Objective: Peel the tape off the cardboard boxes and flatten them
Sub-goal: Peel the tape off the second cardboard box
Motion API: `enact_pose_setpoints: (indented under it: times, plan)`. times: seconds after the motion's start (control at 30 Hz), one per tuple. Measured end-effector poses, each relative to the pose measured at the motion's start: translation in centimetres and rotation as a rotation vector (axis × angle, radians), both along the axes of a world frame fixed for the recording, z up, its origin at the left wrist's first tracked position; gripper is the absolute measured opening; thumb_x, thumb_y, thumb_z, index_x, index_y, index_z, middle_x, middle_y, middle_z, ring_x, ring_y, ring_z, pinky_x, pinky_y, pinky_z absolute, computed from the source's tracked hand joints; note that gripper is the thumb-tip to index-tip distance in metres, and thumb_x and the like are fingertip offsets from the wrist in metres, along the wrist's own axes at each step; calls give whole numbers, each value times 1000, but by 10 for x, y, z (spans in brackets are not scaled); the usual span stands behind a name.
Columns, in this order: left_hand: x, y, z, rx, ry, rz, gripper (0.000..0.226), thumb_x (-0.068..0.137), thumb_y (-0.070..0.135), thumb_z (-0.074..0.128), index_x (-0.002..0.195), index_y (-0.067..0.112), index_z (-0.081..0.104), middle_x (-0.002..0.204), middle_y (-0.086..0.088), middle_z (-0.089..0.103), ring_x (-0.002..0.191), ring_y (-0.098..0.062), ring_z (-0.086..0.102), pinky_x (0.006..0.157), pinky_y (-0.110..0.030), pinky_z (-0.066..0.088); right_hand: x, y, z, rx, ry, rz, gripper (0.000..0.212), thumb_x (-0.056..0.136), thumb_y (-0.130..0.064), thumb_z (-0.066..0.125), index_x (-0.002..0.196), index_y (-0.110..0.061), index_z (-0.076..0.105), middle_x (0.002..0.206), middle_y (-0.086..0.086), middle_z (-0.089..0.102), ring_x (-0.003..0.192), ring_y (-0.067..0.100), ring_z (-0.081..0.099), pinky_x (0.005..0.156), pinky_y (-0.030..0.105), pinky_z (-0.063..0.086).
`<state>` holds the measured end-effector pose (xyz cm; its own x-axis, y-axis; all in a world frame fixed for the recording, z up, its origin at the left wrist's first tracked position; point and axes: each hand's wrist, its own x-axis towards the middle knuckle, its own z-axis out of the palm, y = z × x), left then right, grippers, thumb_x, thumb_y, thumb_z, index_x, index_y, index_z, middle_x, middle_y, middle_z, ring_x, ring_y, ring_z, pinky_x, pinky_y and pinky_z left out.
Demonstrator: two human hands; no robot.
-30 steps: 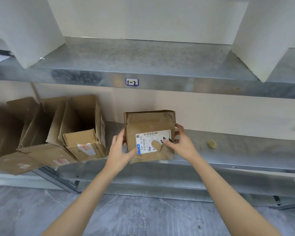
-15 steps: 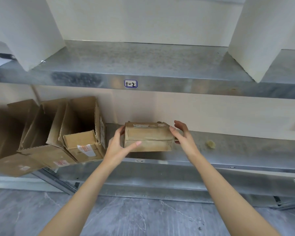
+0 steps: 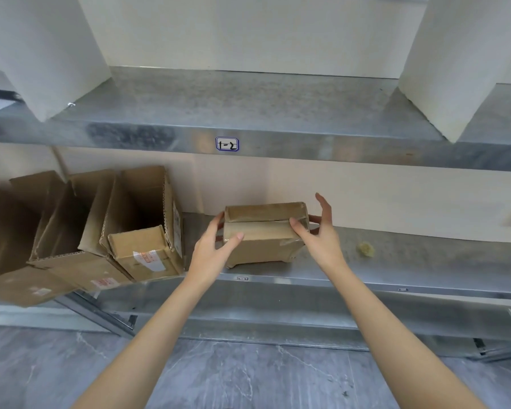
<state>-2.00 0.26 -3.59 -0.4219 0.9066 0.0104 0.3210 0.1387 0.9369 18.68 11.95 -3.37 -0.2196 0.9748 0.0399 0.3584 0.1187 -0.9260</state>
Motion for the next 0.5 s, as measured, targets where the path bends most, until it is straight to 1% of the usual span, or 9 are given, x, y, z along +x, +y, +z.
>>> enact_pose_setpoints:
  times: [0.03,0.1,0.17,0.23,0.3,0.37,0.43,0.5]
  plan:
    - [0,2,0,-12,2,5,64,94,40,63,150,31,35,136,18,47,120,-3,47,100,-24,36,-1,2,-1,-3,-26,2,74,84,-53,67,144,-45,24,121,-7,55,95,7,59,89,35,50]
    - [1,5,-1,-27,2,21,65,94,41,62,151,30,33,136,16,46,120,-6,47,98,-22,36,-4,6,-2,-7,-71,35,63,89,-51,61,143,-46,27,123,-5,55,107,14,58,92,34,46]
    - [0,7,0,-33,9,36,64,95,41,61,152,29,33,135,17,44,117,-5,47,91,-16,34,-9,10,-3,-8,-73,81,57,94,-46,56,145,-42,30,127,-6,49,122,15,49,94,28,38]
    - [-3,7,2,-40,21,53,64,95,41,60,151,27,34,136,16,44,114,-4,46,88,-15,32,-16,14,-5,-39,-40,117,56,96,-43,53,147,-42,29,134,-6,44,130,14,41,97,23,31]
    - [-12,5,1,-41,43,76,66,94,43,60,152,28,33,143,11,44,116,-3,44,93,-19,32,-25,15,-5,-66,-5,167,58,97,-43,52,149,-42,27,138,-12,40,132,10,37,102,23,28]
    - [-23,2,-2,-42,74,89,68,94,45,61,153,32,29,151,9,39,129,-4,39,102,-24,29,-34,13,-6,-79,9,218,58,98,-40,51,150,-41,25,136,-16,37,128,5,33,105,23,26]
    - [-32,-1,-5,-45,111,75,71,94,46,60,154,38,23,156,10,33,140,-9,31,108,-27,24,-42,11,-9,-79,15,233,55,99,-39,51,149,-39,28,138,-13,39,126,3,34,104,21,26]
    - [-35,-2,-5,-48,125,64,71,95,45,60,154,40,21,157,8,32,143,-11,29,108,-28,22,-46,10,-12,-81,24,220,52,99,-37,52,147,-38,31,135,-13,42,124,2,35,102,20,26]
